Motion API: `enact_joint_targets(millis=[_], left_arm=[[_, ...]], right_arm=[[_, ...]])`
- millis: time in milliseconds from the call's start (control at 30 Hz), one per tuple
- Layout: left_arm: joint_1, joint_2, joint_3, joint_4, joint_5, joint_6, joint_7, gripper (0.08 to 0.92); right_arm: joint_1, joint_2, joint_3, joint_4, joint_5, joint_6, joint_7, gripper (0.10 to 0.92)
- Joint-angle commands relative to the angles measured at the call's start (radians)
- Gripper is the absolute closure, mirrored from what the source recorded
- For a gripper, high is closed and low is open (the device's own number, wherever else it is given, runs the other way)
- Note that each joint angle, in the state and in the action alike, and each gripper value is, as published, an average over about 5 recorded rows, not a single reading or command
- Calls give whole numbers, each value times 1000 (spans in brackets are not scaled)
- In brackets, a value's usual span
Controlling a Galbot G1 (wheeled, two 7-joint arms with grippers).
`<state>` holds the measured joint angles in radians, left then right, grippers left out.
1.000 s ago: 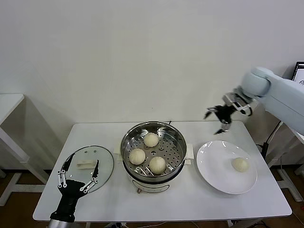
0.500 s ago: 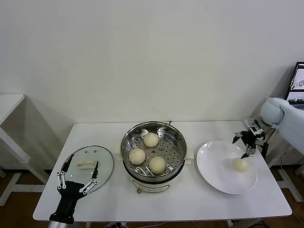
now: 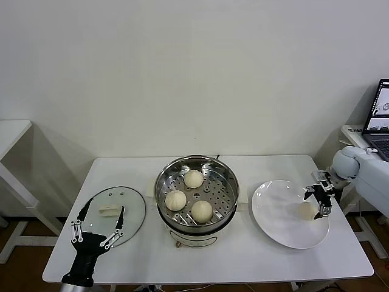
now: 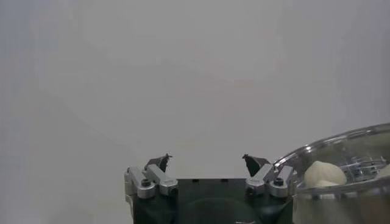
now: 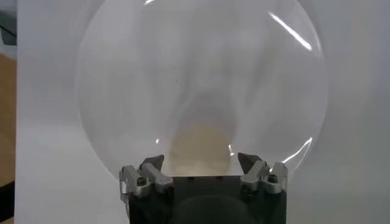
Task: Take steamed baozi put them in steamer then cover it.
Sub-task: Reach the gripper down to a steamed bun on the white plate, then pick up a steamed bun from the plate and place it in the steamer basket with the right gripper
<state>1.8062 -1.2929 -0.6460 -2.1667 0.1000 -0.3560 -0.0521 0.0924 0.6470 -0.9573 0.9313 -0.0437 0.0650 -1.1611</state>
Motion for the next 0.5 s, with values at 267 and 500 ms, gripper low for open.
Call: enact_joint_targets(millis=[267, 500], left_arm=[[-5, 7, -13, 1, -8, 0, 0, 177], [-9, 7, -12, -1, -9, 1, 0, 177]], right_arm=[[-41, 6, 16, -14, -21, -4, 43, 311], [41, -9, -4, 41, -22, -2, 0, 370]])
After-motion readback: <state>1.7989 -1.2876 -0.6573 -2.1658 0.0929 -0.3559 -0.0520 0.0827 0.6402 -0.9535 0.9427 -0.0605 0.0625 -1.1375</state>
